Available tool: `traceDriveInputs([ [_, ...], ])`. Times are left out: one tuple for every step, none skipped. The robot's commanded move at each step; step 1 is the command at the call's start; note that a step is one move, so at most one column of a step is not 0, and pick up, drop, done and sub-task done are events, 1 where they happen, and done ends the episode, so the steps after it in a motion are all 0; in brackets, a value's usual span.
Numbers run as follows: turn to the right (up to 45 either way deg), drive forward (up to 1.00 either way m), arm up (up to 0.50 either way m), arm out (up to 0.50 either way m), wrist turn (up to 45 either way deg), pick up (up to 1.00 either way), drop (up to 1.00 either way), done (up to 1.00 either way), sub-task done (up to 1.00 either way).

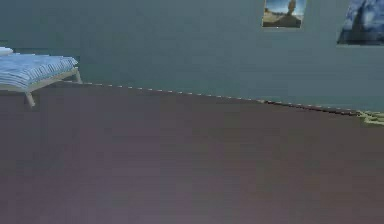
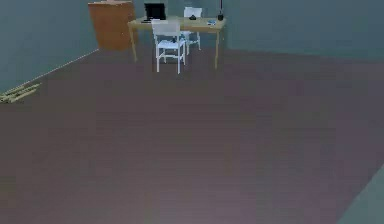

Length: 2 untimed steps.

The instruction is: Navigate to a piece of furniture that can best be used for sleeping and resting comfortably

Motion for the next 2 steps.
traceDriveInputs([
  [-39.0,0.00,0.00,0.00,0.0,0.00,0.00,0.00,0.00],
  [0.0,1.00,0.00,0.00,0.0,0.00,0.00,0.00,0.00],
])
